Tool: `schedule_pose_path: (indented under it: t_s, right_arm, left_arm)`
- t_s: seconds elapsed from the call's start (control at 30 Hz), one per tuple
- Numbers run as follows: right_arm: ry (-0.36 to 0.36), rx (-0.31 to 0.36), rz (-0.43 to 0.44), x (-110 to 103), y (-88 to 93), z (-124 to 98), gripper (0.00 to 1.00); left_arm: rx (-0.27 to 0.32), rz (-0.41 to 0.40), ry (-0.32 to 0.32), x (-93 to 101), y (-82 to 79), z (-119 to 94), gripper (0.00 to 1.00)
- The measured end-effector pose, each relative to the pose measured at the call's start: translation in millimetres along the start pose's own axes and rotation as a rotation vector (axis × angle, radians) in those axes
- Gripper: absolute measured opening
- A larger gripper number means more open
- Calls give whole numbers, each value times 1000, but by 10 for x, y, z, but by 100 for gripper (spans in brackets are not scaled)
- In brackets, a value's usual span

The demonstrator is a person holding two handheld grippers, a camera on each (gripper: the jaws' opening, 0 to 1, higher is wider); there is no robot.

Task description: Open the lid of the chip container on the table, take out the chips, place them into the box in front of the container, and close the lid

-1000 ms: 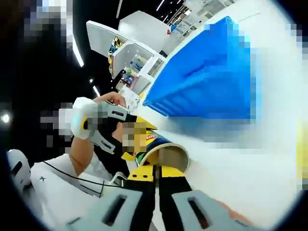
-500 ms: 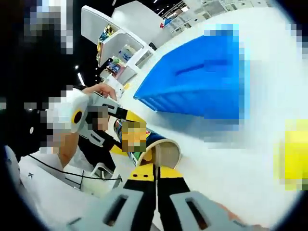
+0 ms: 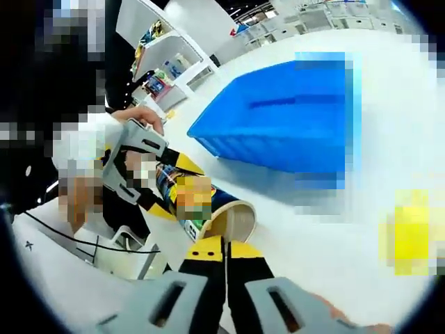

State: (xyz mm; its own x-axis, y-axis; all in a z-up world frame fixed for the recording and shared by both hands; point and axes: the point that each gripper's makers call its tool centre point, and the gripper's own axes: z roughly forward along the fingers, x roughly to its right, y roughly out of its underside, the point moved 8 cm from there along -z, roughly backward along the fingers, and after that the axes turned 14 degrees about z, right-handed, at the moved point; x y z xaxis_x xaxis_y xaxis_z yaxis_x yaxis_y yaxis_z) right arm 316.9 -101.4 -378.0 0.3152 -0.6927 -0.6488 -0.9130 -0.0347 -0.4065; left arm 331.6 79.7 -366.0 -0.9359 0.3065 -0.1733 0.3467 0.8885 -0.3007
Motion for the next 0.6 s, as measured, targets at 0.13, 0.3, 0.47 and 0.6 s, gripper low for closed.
schedule_pose_path:
  t_s: [0.13, 0.3, 0.47, 0.6]
  right_arm:
    - [-32, 19, 27, 47, 15, -10, 0]
    - [-6, 33, 28, 112, 10, -89, 0]
    - [-27, 49, 96, 290, 3, -222, 0]
    - [-20, 62, 82, 254, 23, -230, 0]
  left_arm:
    - [3, -4, 2, -1, 0, 2, 44]
    - [-24, -12, 6, -7, 29, -8, 44]
    - [-71, 16, -18, -52, 90, -14, 45]
    - [-61, 6, -8, -53, 92, -13, 45]
